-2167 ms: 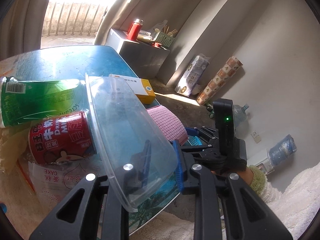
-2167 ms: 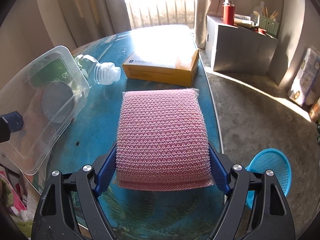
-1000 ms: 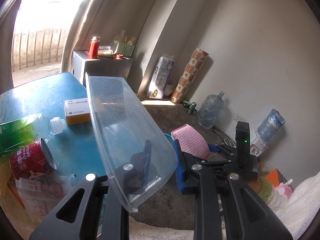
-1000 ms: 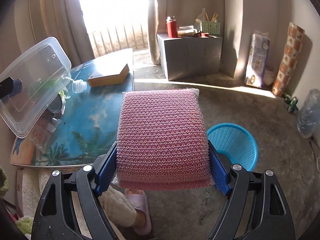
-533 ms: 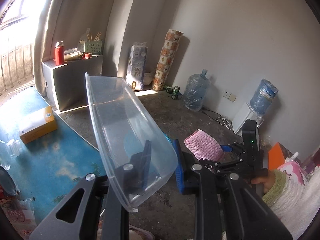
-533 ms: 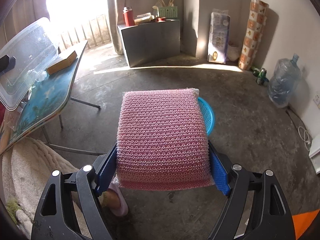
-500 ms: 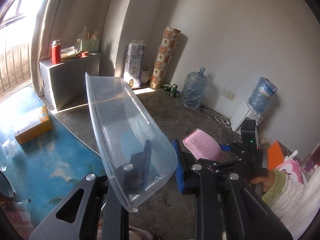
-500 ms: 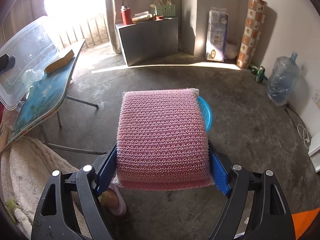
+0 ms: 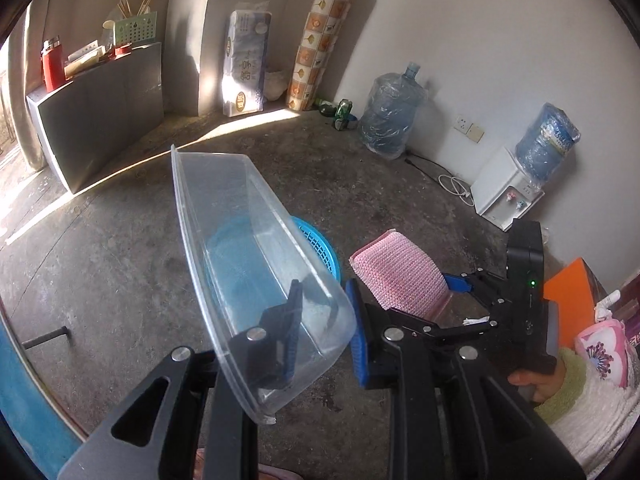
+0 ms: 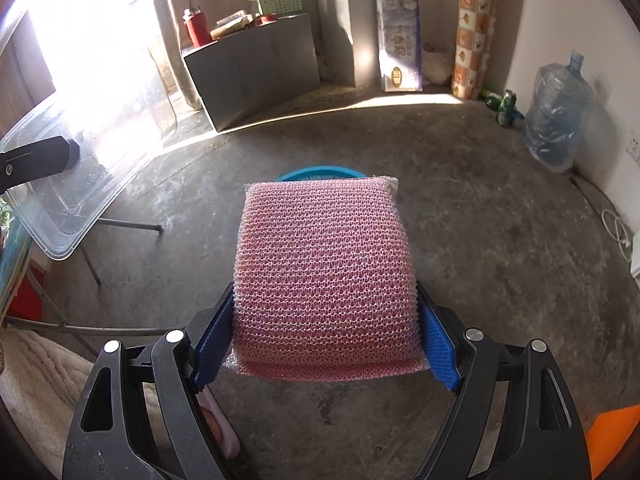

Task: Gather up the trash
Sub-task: 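Open the right gripper to drop the sponge into the wastebasket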

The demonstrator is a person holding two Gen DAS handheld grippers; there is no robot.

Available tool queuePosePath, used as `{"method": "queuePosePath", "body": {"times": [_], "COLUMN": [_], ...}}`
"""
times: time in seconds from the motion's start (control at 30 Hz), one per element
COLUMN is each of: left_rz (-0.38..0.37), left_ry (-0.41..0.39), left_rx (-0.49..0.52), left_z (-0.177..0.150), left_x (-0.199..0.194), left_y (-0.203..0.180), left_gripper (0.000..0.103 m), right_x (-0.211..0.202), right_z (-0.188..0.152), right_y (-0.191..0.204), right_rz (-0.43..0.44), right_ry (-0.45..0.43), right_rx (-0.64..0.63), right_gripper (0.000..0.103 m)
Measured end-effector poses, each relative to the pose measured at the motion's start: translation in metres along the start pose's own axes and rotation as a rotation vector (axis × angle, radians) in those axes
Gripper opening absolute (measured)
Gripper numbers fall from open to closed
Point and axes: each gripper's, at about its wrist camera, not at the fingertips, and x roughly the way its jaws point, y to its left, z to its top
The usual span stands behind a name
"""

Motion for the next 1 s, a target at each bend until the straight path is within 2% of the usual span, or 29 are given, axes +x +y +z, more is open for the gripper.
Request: {"method": "queuePosePath", "body": {"times": [0.27, 0.4, 0.47, 0.53, 0.63, 0.8, 1.0], "left_rz": [0.009, 0.051, 0.088, 0.112, 0.126, 0.146, 0.140], "left_ry": [0.158, 0.190, 0.192, 0.197, 0.195, 0.135, 0.097], "left_rx": [-0.044, -0.037, -0.043, -0.051, -0.062, -0.047, -0.088], "left_z": [0.016, 0.021, 0.022, 0.025, 0.027, 0.032, 0.040], "left_x": [0.107, 0.139, 0.147, 0.155, 0.159, 0.148, 0.133], "left_y": [0.029, 0.039, 0.045, 0.047, 0.050, 0.050, 0.051], "left_gripper": [0.022, 0.023, 0.028, 0.048, 0.062, 0.073, 0.074], "right_x": [0.072, 0.107, 0.122, 0.134, 0.145, 0.136, 0.123], "right_z": [0.015, 0.021, 0.023, 0.022, 0.018, 0.023, 0.030], "right_y": [-0.005, -0.004, -0.003, -0.001, -0.003, -0.005, -0.011], "right_rz": [-0.017, -0.034, -0.034, -0.037, -0.007, 0.033, 0.048], "right_ry": [0.095, 0.142, 0.170, 0.193, 0.241, 0.191, 0.139], "right_rx": [-0.041, -0.066, -0.080, -0.086, -0.060, -0.030, 0.041], "right_gripper": [0.077, 0.078, 0.079, 0.080, 0.080, 0.083, 0.084]}}
